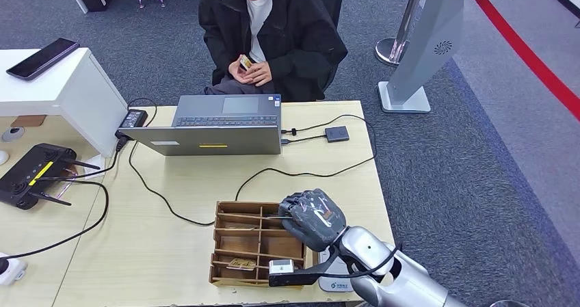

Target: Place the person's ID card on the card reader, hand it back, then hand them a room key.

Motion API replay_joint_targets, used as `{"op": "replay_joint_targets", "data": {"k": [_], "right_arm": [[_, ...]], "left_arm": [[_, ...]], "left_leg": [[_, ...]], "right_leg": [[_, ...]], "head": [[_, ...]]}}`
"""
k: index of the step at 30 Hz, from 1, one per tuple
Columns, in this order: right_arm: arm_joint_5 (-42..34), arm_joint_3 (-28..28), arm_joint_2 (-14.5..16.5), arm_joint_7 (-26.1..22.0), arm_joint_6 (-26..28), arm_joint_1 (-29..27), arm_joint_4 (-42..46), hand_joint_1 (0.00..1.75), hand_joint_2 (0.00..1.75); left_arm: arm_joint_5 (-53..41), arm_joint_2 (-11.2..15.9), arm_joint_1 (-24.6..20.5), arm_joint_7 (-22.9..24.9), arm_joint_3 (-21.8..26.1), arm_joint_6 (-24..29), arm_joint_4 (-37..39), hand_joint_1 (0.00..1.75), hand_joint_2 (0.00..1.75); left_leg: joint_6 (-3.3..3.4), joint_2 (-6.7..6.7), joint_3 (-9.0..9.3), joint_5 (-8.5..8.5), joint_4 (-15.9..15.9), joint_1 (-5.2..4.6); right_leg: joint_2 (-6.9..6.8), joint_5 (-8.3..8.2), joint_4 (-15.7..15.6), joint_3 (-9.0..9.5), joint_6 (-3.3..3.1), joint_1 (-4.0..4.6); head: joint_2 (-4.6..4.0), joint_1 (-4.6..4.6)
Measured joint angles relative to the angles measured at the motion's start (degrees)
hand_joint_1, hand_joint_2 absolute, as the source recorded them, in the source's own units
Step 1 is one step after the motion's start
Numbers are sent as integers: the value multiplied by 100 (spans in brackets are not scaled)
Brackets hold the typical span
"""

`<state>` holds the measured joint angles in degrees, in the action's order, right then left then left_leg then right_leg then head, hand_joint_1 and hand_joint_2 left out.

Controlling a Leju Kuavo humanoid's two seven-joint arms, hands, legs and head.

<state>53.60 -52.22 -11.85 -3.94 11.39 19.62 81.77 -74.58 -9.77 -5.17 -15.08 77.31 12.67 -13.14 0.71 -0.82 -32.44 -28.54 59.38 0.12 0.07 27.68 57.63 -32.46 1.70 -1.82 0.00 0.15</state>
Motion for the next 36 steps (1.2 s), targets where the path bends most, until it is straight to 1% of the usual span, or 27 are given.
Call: {"op": "replay_joint_targets", "data": {"k": [4, 8, 11, 17, 24, 36], "right_arm": [[-2, -11, 0, 3, 1, 1, -4, 150, 175], [12, -17, 0, -4, 76, 1, -3, 165, 175], [28, -17, 0, -42, 244, -12, 20, 171, 175], [26, 20, 1, -119, 585, -107, 184, 175, 175], [50, 199, 0, -215, 941, -255, 466, 173, 175], [76, 553, 0, -305, 1243, -420, 985, 171, 175]], "left_arm": [[1, 0, 0, -2, 0, 0, 0, 0, 0], [2, 0, 0, -5, 0, 1, 0, 0, 0], [7, 0, 0, -10, 0, 1, 0, 0, 0], [17, 0, 2, -14, 0, 3, 0, 0, 0], [29, 1, 5, -15, 0, 13, 0, 0, 0], [45, 0, 7, -38, 0, 22, 0, 0, 0]], "left_leg": [[0, 0, 0, 0, 0, 0], [0, 0, 0, 0, 0, 0], [0, 0, 0, 0, 0, 0], [0, 0, 0, 0, 0, 0], [0, 0, 0, 0, 0, 0], [0, 1, 0, 0, 0, 0]], "right_leg": [[0, 0, 0, 0, 0, 0], [0, 0, 0, 0, 0, 0], [0, 0, 0, 0, 0, 0], [0, 0, 0, -1, 0, 0], [0, 0, 0, -1, 0, 0], [1, 0, 0, -2, 0, 0]], "head": [[0, 0], [0, 1], [0, 1], [0, 0], [0, 1], [0, 1]]}}
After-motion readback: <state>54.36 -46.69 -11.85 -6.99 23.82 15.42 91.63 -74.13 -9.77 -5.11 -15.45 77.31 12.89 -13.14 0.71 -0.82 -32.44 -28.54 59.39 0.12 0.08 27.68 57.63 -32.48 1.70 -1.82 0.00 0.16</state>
